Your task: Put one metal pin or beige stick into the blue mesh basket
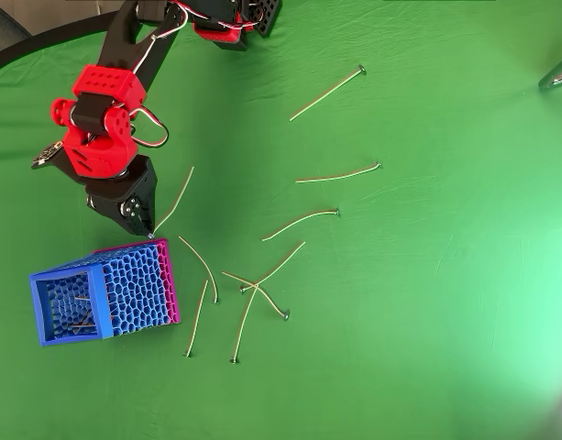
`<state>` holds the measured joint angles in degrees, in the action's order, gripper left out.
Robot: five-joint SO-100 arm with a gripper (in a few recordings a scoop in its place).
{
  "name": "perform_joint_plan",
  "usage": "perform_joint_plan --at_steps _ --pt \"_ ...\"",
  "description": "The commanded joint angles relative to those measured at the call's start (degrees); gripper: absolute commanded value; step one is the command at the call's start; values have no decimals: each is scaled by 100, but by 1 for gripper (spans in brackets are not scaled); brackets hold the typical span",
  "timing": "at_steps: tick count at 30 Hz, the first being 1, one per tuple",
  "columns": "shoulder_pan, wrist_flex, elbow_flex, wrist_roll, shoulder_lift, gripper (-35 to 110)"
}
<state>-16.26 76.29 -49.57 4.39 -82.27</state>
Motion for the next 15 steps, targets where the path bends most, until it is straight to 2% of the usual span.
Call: perform_joint_plan --at_steps 1,15 --pt "-299 -1477 369 -1055 -984 0" --pt "-237 -1371 483 -1046 -879 0"
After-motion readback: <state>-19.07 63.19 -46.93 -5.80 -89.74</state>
